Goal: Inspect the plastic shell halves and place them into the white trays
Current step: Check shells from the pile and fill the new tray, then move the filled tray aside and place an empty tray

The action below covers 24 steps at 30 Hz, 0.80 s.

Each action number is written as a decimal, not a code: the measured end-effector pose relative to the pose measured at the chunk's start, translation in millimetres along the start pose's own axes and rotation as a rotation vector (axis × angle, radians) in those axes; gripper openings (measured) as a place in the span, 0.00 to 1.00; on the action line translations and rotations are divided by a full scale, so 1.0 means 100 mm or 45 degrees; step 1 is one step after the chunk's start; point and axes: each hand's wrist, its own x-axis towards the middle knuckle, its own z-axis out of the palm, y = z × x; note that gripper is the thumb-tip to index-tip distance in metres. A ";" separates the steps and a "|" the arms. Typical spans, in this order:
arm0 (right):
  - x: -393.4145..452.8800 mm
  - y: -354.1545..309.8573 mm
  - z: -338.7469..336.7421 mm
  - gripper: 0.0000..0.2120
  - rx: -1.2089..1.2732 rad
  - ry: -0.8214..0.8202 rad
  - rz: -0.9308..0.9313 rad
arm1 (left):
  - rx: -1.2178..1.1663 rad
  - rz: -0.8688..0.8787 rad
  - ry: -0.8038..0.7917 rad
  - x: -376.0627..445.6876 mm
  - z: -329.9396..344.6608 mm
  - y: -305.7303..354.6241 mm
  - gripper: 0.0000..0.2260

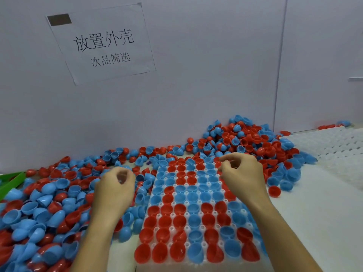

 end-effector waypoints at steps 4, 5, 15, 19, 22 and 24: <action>0.16 0.05 -0.32 0.11 -0.276 -0.149 0.123 | 0.340 -0.049 -0.271 -0.07 0.15 0.09 0.17; 0.20 0.09 -0.41 0.10 -0.390 -0.187 0.156 | 0.451 -0.064 -0.299 -0.07 0.17 0.08 0.17; 0.11 0.55 -0.95 0.13 -0.661 -0.644 0.614 | 0.720 -0.143 -0.589 -0.08 0.20 -0.14 0.16; 0.04 0.66 -0.89 0.12 -0.545 -0.571 0.633 | 0.622 -0.218 -0.652 -0.03 0.20 -0.19 0.16; 0.01 0.72 -0.87 0.11 -0.431 -0.535 0.714 | 0.595 -0.250 -0.673 -0.03 0.21 -0.22 0.16; -0.01 0.75 -0.86 0.10 -0.375 -0.516 0.743 | 0.596 -0.246 -0.668 -0.05 0.22 -0.24 0.16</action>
